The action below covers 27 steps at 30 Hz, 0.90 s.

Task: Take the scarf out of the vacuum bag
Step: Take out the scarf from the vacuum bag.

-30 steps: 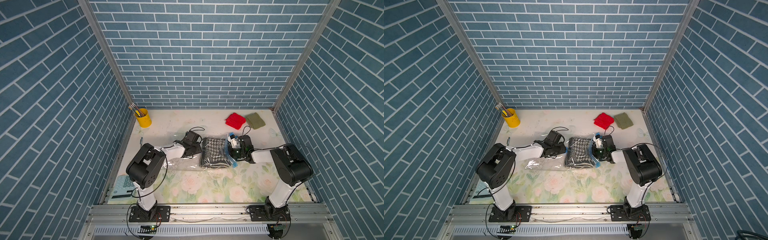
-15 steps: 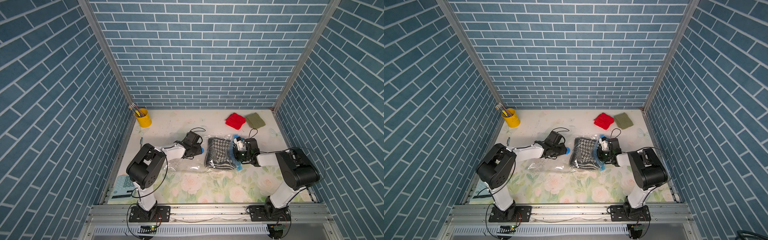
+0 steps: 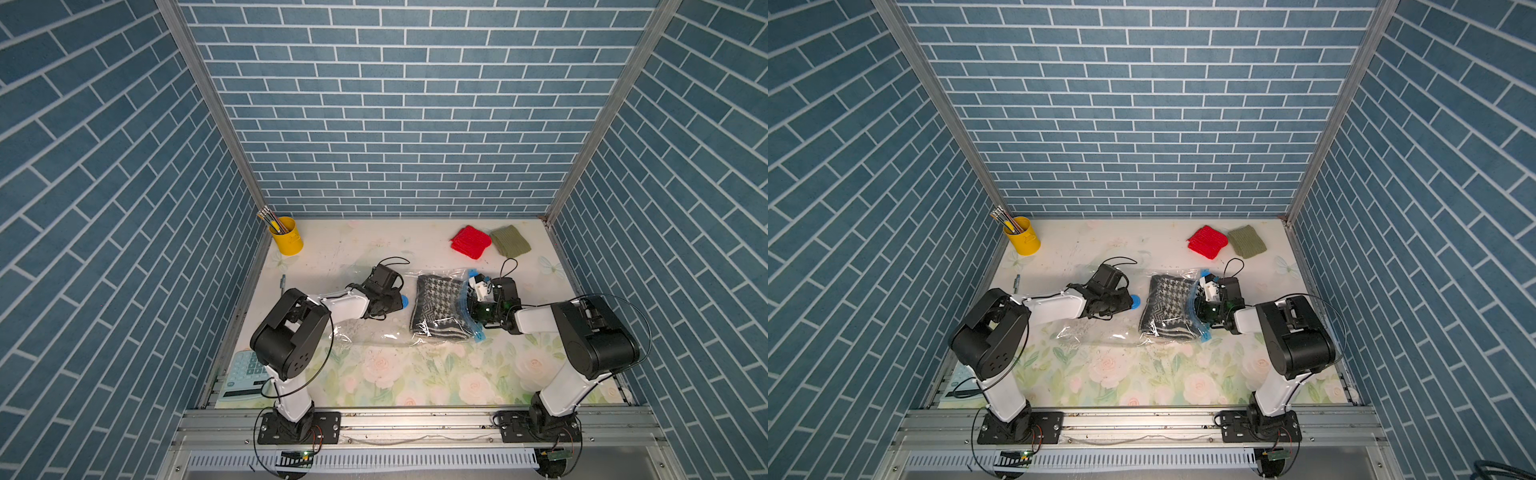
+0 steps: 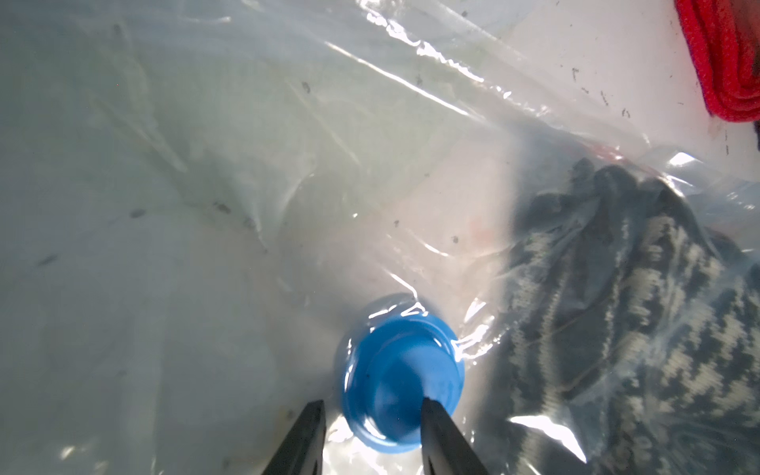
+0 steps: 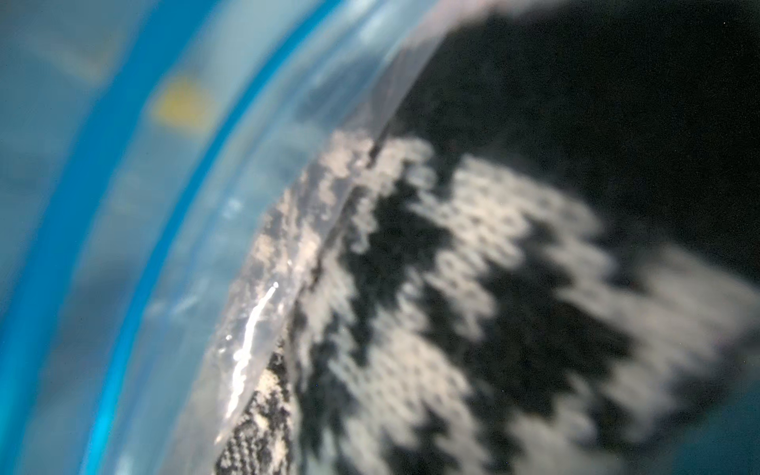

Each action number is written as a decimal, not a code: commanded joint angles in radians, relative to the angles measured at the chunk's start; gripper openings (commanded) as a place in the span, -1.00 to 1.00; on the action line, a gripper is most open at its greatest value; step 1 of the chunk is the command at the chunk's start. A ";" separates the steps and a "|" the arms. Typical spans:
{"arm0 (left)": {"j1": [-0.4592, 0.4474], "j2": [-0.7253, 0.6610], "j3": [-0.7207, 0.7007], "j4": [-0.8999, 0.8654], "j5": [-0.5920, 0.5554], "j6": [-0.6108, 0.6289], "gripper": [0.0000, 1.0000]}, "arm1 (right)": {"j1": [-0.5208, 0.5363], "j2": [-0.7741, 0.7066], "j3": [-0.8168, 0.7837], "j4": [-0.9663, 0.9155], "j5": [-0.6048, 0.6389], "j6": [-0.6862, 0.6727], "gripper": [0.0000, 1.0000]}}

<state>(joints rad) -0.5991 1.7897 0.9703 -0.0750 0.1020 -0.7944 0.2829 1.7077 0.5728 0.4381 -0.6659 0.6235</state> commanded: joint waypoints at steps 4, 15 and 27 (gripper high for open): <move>-0.036 -0.010 0.081 -0.120 -0.038 0.048 -0.09 | -0.001 0.024 0.014 -0.076 0.056 -0.053 -1.00; -0.073 0.125 0.258 -0.341 -0.134 0.111 0.02 | 0.015 0.002 0.018 -0.117 0.080 -0.074 -1.00; -0.074 0.201 0.354 -0.408 -0.161 0.107 0.02 | 0.015 0.004 0.011 -0.108 0.073 -0.076 -1.00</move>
<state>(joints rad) -0.6704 1.9636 1.3060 -0.4320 -0.0456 -0.6991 0.2943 1.7054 0.5907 0.3962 -0.6437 0.5938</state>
